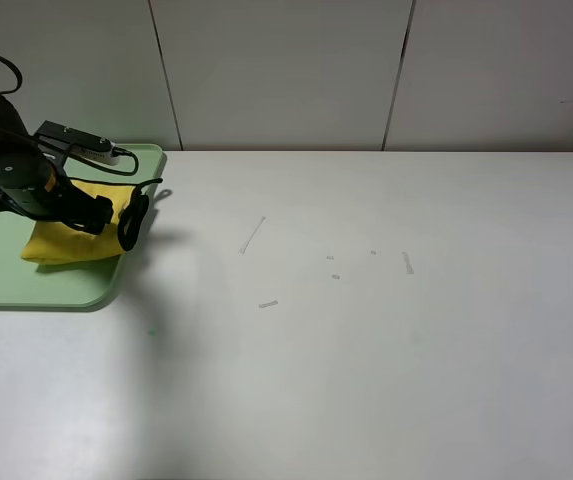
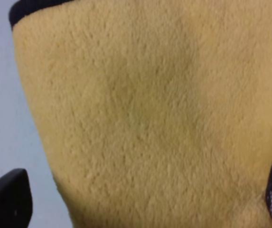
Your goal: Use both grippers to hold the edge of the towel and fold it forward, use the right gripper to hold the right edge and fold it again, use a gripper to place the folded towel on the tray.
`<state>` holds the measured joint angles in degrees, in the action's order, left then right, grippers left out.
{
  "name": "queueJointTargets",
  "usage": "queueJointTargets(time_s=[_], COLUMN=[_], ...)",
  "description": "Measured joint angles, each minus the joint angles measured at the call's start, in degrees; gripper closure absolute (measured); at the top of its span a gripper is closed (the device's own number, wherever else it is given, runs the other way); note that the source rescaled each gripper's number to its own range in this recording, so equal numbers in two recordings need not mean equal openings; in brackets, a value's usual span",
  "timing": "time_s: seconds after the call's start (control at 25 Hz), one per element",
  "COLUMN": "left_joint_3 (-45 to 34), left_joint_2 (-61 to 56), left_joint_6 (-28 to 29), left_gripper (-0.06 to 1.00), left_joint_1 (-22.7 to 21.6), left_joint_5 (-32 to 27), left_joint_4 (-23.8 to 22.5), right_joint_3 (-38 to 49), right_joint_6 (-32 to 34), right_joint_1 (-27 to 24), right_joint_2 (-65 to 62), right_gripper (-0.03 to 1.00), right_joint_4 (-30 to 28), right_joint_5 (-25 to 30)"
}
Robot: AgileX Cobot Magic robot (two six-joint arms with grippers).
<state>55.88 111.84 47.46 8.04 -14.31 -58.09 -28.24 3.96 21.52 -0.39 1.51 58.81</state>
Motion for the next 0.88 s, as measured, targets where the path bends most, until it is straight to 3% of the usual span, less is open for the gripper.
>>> queueJointTargets(time_s=[0.64, 0.88], left_joint_3=[-0.16, -4.87], left_joint_2=[-7.79, -16.20], left_joint_6=[-1.50, -5.47], left_gripper=[-0.06, -0.06], left_joint_1=[0.00, 0.00], left_joint_5=[-2.65, 2.60], left_joint_4=[0.02, 1.12], right_joint_3=[0.00, 0.00], right_joint_6=[0.00, 0.00], right_joint_1=[0.00, 0.00], right_joint_2=[0.00, 0.00], right_gripper=[-0.03, -0.03], right_joint_4=[0.00, 0.00], right_joint_5=[0.00, 0.00])
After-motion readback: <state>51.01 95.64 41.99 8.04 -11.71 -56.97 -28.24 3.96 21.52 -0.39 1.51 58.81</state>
